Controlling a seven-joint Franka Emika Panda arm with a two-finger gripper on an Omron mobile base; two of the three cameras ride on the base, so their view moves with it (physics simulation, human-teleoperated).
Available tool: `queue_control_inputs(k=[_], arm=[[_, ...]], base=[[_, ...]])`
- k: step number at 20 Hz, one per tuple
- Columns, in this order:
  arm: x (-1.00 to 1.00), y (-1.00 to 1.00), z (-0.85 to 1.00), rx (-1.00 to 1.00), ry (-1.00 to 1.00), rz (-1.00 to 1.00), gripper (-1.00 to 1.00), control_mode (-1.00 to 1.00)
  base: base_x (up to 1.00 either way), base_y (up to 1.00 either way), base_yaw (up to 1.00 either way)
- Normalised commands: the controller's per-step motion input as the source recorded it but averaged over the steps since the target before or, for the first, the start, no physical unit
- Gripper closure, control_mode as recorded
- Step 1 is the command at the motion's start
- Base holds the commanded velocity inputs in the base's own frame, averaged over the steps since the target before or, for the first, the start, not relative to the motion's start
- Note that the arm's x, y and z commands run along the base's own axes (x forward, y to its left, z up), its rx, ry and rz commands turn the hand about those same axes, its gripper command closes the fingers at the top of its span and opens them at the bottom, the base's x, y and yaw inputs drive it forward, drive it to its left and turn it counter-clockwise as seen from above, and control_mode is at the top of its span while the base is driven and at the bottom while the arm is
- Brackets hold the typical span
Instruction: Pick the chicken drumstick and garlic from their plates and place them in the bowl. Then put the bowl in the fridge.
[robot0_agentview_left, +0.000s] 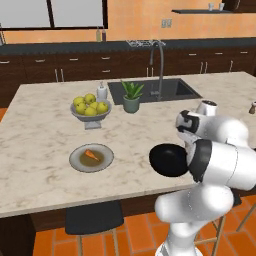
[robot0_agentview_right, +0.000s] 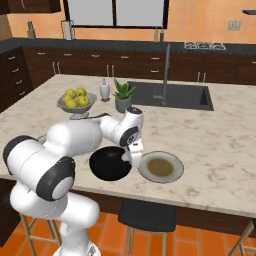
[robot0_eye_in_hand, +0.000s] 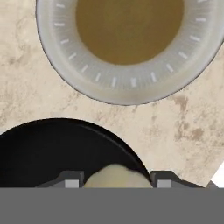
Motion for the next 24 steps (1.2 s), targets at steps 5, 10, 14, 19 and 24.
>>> queue_control_inputs(k=[5, 10, 14, 19, 24], arm=[[-0.02, 0.73, 0.00, 0.01, 0.00, 0.00, 1.00, -1.00], [0.10, 0.42, -0.17, 0.00, 0.00, 0.00, 1.00, -1.00], [0.00, 0.15, -0.19, 0.00, 0.00, 0.00, -1.00, -1.00], [0.00, 0.01, -0.07, 0.00, 0.00, 0.00, -1.00, -1.00], [0.02, 0.00, -0.01, 0.00, 0.00, 0.00, -1.00, -1.00]], base=[[0.00, 0.00, 0.00], [0.00, 0.00, 0.00], [0.00, 0.00, 0.00], [0.00, 0.00, 0.00], [0.00, 0.00, 0.00]])
